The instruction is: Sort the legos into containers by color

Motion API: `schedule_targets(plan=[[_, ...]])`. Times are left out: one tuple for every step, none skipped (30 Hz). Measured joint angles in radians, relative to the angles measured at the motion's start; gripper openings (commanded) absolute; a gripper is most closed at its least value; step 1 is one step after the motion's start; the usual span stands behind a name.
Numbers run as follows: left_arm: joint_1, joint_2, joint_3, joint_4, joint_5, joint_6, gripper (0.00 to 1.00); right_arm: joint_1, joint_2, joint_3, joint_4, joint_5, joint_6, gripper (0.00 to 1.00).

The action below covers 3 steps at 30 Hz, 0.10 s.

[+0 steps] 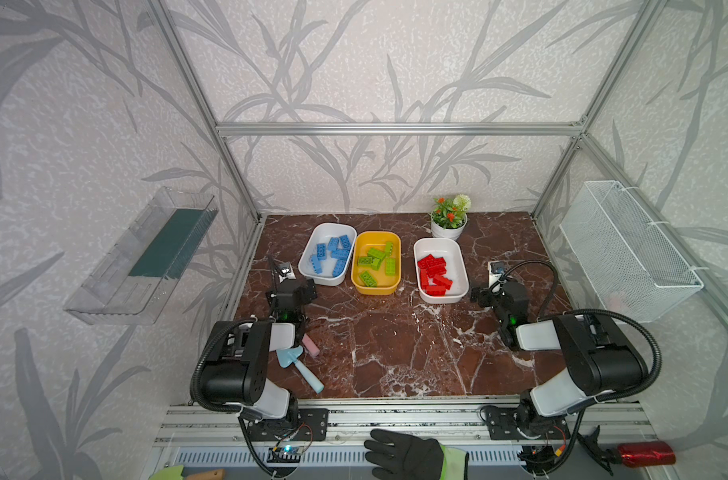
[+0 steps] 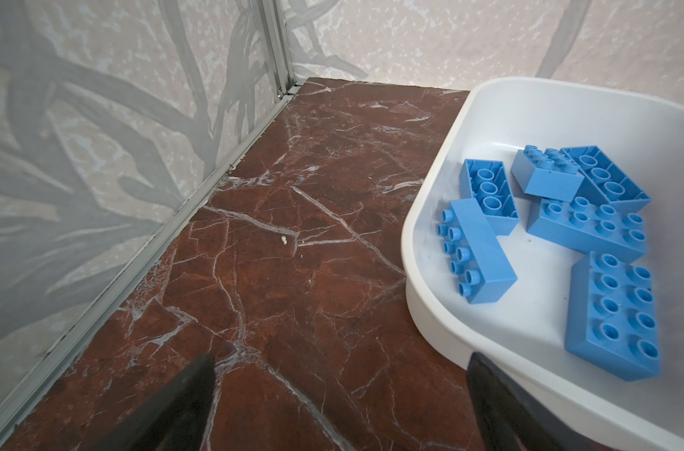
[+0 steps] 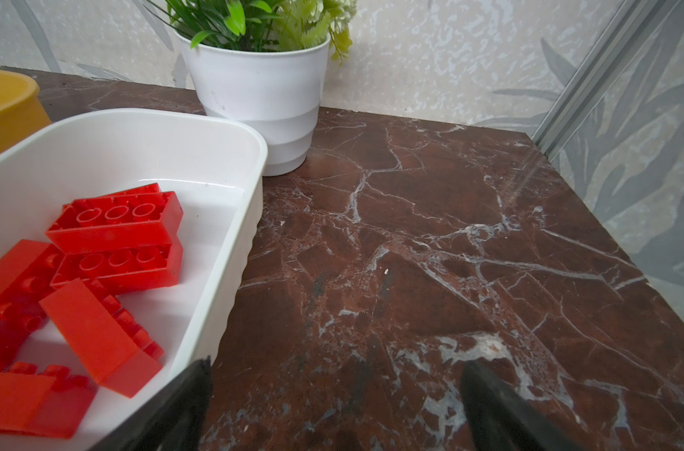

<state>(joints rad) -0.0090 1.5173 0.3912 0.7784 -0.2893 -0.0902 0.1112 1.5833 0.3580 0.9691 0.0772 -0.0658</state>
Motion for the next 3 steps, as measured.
schedule_targets(plan=[[0.000,0.000,0.000,0.000,0.000,0.000,0.99,0.000,0.000,0.001,-0.001,0.000,0.000,0.99],[0.000,0.000,0.000,0.000,0.000,0.000,0.99,0.000,0.000,0.002,-0.003,0.000,-0.002,0.99],[0.000,0.000,0.000,0.000,0.000,0.000,0.99,0.000,0.000,0.002,-0.003,0.000,-0.003,0.99]])
